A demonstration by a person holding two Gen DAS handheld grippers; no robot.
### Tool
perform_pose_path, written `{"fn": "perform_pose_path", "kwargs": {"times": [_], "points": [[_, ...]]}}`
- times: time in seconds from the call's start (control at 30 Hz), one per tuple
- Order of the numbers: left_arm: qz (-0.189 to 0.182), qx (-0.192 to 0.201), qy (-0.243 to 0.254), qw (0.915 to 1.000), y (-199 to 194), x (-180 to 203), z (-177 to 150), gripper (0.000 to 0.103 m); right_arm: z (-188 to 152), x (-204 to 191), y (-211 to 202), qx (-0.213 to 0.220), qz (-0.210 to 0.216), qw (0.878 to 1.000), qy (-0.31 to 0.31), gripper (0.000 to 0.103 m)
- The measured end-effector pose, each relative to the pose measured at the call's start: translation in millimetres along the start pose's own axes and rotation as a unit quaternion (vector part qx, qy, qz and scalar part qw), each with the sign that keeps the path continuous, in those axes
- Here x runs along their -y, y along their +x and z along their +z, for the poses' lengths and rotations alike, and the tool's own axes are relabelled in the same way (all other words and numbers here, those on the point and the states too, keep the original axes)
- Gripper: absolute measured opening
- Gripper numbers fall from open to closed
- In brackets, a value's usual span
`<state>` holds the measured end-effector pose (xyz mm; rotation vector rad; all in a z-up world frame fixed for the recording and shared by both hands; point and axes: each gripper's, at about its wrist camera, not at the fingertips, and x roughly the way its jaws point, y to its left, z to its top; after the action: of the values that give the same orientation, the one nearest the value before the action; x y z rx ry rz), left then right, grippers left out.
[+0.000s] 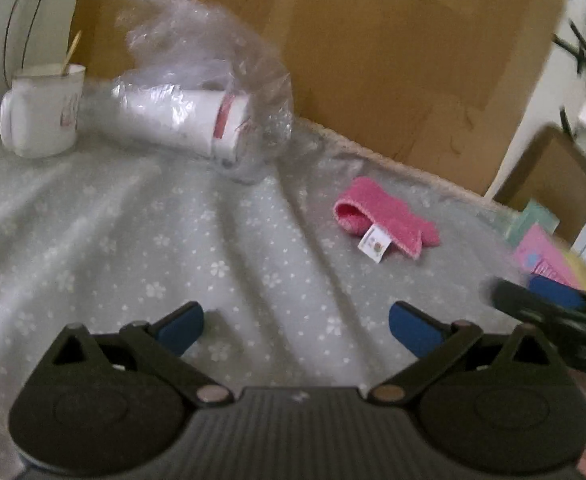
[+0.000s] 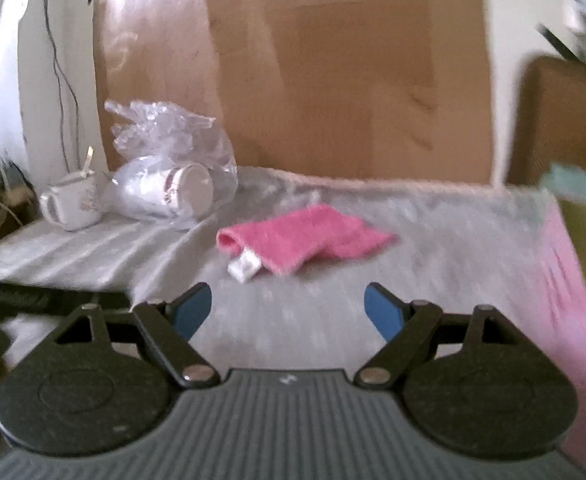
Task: Organize soft objects
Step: 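Move the right gripper to the pink towel and grasp its tagged edge, then hold the pink towel by its tag edge with the right gripper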
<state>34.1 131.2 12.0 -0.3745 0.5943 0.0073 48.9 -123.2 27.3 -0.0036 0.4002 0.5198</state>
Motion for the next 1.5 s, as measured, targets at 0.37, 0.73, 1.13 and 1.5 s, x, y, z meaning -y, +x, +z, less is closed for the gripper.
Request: {"fn": "perform_pose_path", "kwargs": {"times": [0.37,0.73,1.13,1.5], "points": [[-0.017,0.003,-0.026,0.9995,1.8,-10.6,3.2,0.102,48.1,-14.9,166.6,-0.122,-0.036,0.987,-0.096,0.096],[-0.015,0.003,-0.022,0.9996,3.8,-10.1,3.0,0.102,55.5,29.8,151.9,-0.133,-0.056,0.989,-0.011,0.034],[-0.014,0.012,0.008,0.9998,-0.1,-2.5,0.8,0.102,12.3,-12.8,21.3,-0.120,0.040,0.991,-0.050,0.033],[-0.009,0.007,0.038,0.9992,-0.3,3.9,-1.9,0.103,-32.1,-30.0,-100.4,-0.104,0.098,0.984,-0.108,0.086]]}}
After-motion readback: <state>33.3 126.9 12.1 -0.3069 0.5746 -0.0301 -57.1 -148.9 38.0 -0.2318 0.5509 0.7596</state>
